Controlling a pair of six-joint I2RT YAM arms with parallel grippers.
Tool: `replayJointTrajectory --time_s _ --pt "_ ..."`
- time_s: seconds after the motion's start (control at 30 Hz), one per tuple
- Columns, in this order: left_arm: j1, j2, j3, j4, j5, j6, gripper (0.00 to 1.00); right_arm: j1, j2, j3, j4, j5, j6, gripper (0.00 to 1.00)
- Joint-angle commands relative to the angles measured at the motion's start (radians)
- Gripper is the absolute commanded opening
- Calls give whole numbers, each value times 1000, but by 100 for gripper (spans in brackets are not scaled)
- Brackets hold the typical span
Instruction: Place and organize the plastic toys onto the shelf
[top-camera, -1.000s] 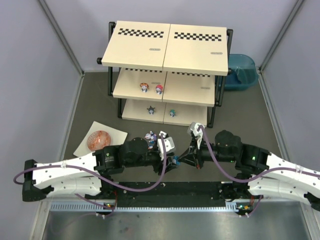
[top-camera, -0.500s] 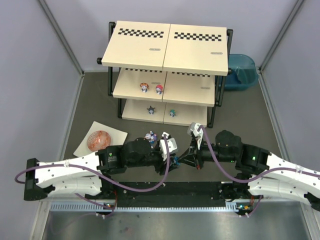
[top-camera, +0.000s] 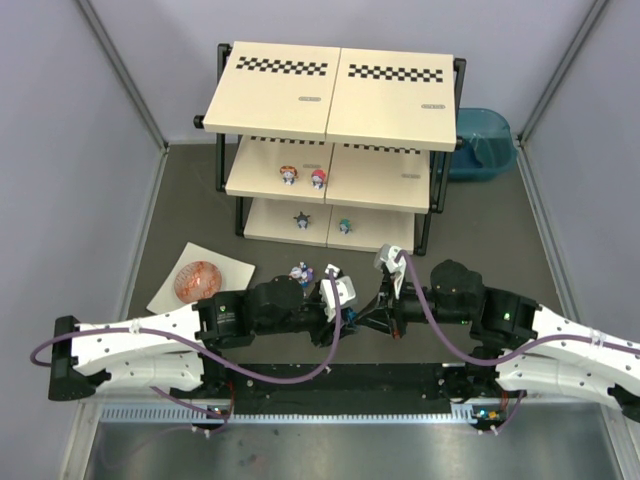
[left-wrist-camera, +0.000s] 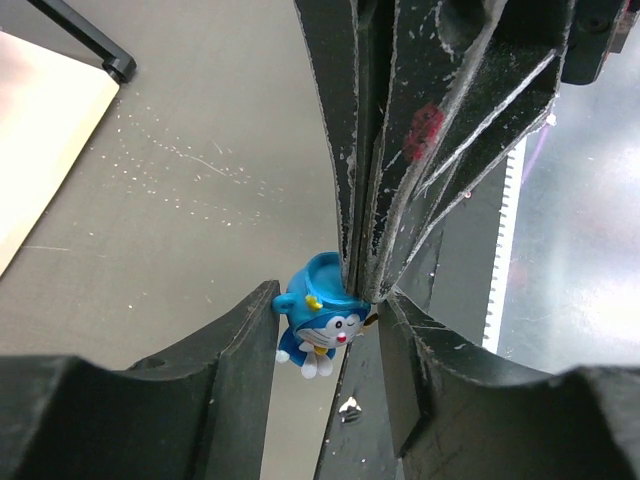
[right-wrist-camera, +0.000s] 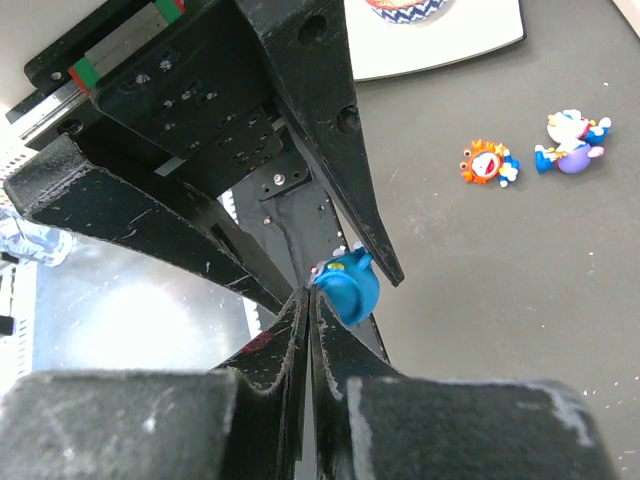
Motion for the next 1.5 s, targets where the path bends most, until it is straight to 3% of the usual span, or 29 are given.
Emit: replayJointTrajectory --time_s 0.0,0.3,0.43,0.47,0.5,0.6,0.73,1.07,1.33,1.47 --pt "-4 -6 3 59 -19 12 44 -8 4 17 53 -21 11 0" --pt "-4 -7 -2 65 -10 -1 24 -7 -2 11 56 -19 13 0" --pt "-4 -15 -9 67 -10 -7 6 -8 -8 8 56 -13 16 0" --pt "-3 -18 -12 68 -10 -8 4 -8 -14 8 57 -7 16 5" --pt "-3 -22 -18 70 -12 -14 1 -7 -18 9 57 -4 17 21" --pt "-3 -36 -38 79 -19 -33 0 -8 -49 8 57 38 19 45" --pt "-3 -76 -78 108 -62 -71 0 -8 -112 5 59 122 28 60" --pt "-1 -174 -163 258 -249 -237 0 -7 -322 -51 33 519 65 64" --pt "5 -87 -123 398 -389 -352 0 -8 -376 -54 -96 639 123 64" --pt "15 -6 -51 455 -453 -317 0 -8 -387 -55 -124 659 122 64"
